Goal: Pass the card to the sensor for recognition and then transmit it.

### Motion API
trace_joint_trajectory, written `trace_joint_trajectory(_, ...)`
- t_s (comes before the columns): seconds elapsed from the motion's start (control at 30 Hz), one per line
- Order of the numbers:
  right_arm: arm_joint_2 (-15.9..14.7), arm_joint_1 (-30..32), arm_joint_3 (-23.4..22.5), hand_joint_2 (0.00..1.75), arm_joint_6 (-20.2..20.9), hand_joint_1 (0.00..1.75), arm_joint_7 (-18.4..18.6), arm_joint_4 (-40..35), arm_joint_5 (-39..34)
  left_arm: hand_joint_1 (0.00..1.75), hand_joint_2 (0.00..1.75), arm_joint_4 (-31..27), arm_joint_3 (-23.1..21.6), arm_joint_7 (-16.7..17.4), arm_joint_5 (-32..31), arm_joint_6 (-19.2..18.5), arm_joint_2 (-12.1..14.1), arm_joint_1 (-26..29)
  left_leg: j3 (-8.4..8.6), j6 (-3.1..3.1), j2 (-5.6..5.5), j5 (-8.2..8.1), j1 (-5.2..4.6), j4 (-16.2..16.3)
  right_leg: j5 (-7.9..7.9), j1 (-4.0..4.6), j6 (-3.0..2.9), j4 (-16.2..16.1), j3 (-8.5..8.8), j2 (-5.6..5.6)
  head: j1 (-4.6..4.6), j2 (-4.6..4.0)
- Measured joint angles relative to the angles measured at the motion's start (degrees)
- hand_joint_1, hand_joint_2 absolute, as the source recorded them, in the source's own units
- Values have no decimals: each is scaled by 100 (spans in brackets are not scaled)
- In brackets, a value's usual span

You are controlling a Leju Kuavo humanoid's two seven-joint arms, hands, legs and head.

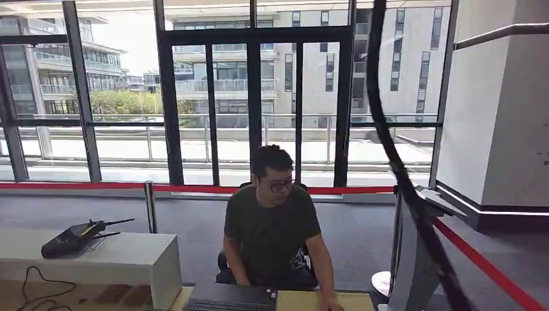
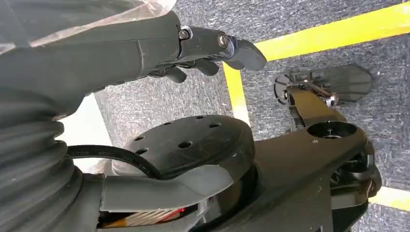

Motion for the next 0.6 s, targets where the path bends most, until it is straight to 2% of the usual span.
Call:
trace_joint_trajectory(0.27,44,-11,2,175,4,175,-46,199,37,0,175,0,2,35,44,28,0,-1,-2,0,0,0,0,0,0,0,0,0,1,0,0,0)
trace_joint_trajectory(0.6,267,6,63,175,11,175,-179,461,33,0,175,0,20,131,188,146,0,-5,0,0,2,0,0,0,0,0,0,0,0,0,0,0)
